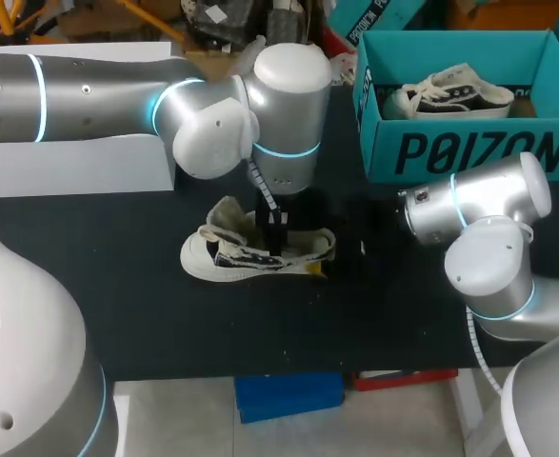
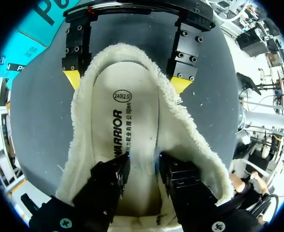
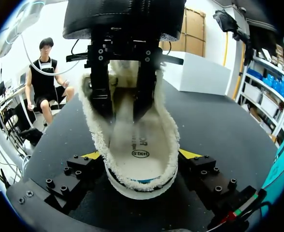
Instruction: Take the shoe out of the shoebox, open the shoe tongue, remove and reinsert the insole, then place the shoe into the shoebox
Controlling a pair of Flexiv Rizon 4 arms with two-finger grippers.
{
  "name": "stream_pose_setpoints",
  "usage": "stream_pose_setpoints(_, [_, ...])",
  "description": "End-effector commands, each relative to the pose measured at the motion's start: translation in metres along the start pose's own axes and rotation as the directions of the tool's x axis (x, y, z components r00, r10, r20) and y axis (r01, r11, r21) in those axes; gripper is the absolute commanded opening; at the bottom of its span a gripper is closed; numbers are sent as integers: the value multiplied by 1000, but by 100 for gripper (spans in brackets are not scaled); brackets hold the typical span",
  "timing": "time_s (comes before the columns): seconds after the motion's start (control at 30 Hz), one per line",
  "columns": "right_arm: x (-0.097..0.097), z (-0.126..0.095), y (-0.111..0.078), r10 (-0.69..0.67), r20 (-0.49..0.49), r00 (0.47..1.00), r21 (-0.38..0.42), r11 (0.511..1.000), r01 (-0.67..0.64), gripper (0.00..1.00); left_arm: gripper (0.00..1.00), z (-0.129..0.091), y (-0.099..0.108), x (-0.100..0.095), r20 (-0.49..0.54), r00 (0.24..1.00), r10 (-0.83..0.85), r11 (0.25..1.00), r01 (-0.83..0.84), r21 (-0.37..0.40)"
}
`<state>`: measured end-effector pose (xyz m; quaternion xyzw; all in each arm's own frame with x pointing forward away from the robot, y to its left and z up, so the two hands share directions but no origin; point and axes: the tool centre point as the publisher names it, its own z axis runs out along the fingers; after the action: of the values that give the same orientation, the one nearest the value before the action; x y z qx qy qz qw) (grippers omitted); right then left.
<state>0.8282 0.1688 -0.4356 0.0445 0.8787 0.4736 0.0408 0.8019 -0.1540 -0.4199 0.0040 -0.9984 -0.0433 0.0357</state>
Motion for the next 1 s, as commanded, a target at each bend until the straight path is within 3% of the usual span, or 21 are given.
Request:
stream_pose_setpoints(0.03, [-2,0,0,2,0,1000,1,1000,-2,0,37,44,12,0,29,999,16,1000,-16,25])
stream_pose_setpoints(0.2, [-2,0,0,2,0,1000,1,1000,-2,0,36,48,6,-3,54,997,48,999,-49,12])
stream_pose_setpoints(0.43, [-2,0,0,2,0,1000,1,1000,-2,0,33,62,-3,8,66,998,2,1000,-2,-5])
stream_pose_setpoints(0.63, [-2,0,0,2,0,1000,1,1000,-2,0,33,70,-2,4,156,985,-72,997,75,-17])
stream_pose_setpoints(1.0, [-2,0,0,2,0,1000,1,1000,-2,0,37,84,-7,-9,307,950,-50,998,59,-23])
